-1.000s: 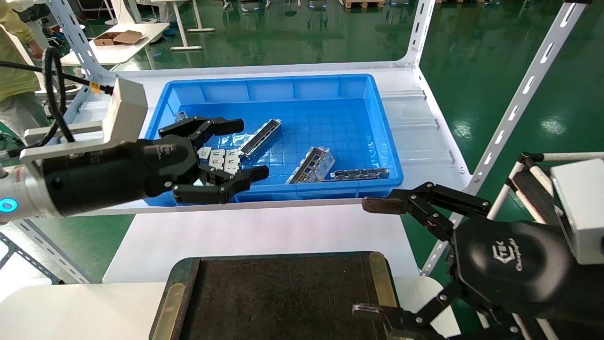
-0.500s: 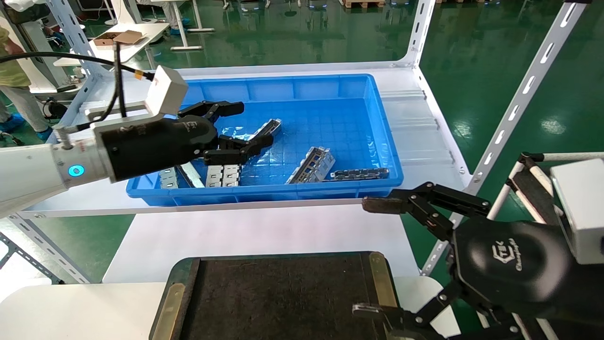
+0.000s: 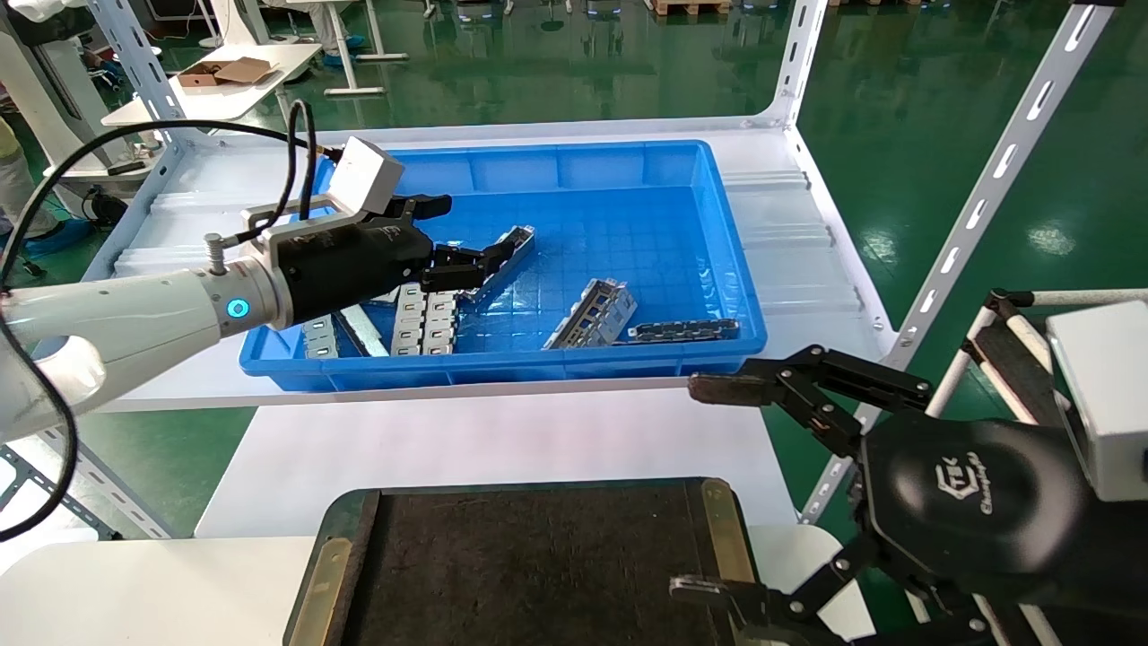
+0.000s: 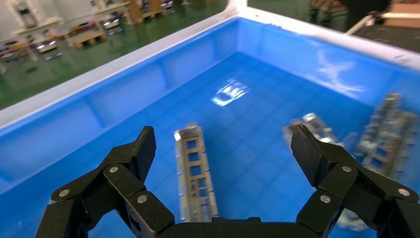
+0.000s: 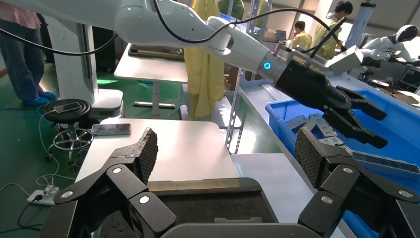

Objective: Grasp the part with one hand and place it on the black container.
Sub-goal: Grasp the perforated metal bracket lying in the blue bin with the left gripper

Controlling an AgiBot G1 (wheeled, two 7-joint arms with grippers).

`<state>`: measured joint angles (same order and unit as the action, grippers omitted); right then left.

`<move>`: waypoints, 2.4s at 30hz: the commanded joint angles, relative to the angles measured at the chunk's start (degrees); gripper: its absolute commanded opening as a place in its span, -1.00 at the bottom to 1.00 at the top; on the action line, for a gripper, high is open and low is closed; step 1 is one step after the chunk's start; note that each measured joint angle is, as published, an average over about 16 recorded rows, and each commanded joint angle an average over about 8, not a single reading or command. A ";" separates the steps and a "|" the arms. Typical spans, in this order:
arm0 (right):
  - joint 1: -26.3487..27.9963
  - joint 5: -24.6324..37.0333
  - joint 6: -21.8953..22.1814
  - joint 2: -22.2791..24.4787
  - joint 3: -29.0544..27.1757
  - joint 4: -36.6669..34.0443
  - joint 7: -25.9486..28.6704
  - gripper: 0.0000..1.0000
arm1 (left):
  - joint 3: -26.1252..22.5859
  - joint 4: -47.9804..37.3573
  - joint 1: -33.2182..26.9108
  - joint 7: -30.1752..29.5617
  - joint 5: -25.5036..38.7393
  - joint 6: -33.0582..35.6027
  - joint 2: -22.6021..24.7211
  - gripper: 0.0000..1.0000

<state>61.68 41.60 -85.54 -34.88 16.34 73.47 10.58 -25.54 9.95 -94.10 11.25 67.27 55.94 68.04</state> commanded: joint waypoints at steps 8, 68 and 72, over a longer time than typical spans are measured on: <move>0.01 -0.02 0.01 0.01 0.03 0.00 -0.02 1.00 | 0.70 -6.71 -1.11 3.74 -0.51 -8.68 4.08 1.00; 0.02 -0.11 0.09 0.07 0.14 -0.01 -0.08 1.00 | 0.35 -9.55 -2.48 0.57 0.18 -23.70 9.04 1.00; 0.02 -0.11 0.09 0.07 0.14 -0.01 -0.08 1.00 | 0.36 -9.56 -2.49 0.59 0.17 -23.69 9.03 1.00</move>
<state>61.71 41.49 -85.45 -34.81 16.48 73.45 10.50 -25.19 0.38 -96.59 11.84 67.44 32.25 77.08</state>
